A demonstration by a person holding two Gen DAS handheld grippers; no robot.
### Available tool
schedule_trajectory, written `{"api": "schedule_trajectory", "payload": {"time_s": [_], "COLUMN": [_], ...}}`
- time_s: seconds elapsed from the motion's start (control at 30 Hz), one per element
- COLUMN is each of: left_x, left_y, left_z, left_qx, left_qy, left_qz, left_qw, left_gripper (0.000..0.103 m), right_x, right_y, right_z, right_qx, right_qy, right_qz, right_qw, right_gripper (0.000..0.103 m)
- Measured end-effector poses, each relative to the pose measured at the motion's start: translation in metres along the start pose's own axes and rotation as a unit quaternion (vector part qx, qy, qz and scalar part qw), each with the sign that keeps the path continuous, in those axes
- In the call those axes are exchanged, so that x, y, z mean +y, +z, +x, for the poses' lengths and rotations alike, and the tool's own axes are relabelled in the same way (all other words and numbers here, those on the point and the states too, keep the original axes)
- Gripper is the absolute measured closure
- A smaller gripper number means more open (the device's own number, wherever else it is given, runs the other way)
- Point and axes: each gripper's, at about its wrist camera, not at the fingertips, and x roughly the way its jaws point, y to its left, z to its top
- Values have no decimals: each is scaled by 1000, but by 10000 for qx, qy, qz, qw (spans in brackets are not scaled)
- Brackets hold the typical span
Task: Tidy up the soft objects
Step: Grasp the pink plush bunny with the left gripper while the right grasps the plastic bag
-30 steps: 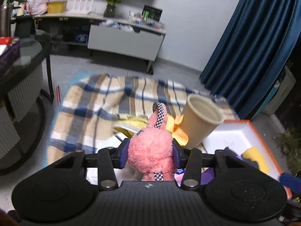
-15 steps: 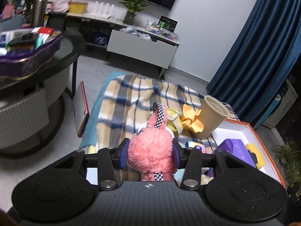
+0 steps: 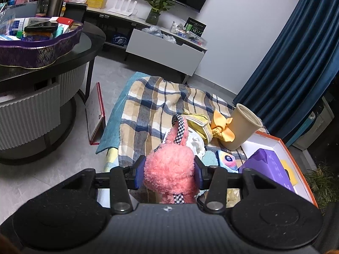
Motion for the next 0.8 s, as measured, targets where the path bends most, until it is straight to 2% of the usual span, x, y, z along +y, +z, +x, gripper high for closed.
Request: {"api": "schedule_trajectory", "payload": {"time_s": [0.07, 0.1, 0.17, 0.5, 0.8], "left_x": [-1, -2, -5, -30, -62], "left_y": [-2, -2, -1, 7, 18], "left_z": [1, 2, 3, 3, 6], "left_qx": [18, 20, 13, -157, -294], "left_qy": [-6, -17, -41, -113, -111], "left_qz": [12, 12, 34, 186, 427], "left_qw": [10000, 10000, 10000, 9996, 9986], "left_gripper": [57, 57, 57, 57, 57], "right_x": [-5, -9, -18, -79, -116], "right_y": [1, 2, 5, 31, 43], "right_z": [1, -1, -10, -73, -96], "right_qx": [-79, -159, -373, -1437, -1832], "right_qy": [61, 79, 116, 263, 242], "right_qz": [11, 72, 227, 1126, 1504], "right_qw": [9999, 9998, 9990, 9828, 9712], "right_gripper": [67, 77, 83, 85, 85]}}
